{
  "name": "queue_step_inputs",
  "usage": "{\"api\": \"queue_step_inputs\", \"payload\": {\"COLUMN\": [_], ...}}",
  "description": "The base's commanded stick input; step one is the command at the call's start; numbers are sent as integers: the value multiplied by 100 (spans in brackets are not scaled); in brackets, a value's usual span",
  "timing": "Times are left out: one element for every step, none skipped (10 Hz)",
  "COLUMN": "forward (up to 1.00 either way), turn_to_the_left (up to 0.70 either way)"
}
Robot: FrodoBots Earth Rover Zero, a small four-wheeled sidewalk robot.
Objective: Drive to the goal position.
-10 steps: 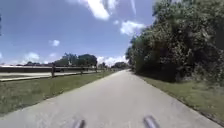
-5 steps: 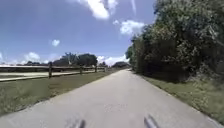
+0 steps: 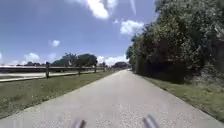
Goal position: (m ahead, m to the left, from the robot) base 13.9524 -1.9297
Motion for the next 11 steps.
{"api": "queue_step_inputs", "payload": {"forward": [50,50,50,50,50,50,50,50,50,50,50], "turn_to_the_left": [0,0,0,0,0,0,0,0,0,0,0]}}
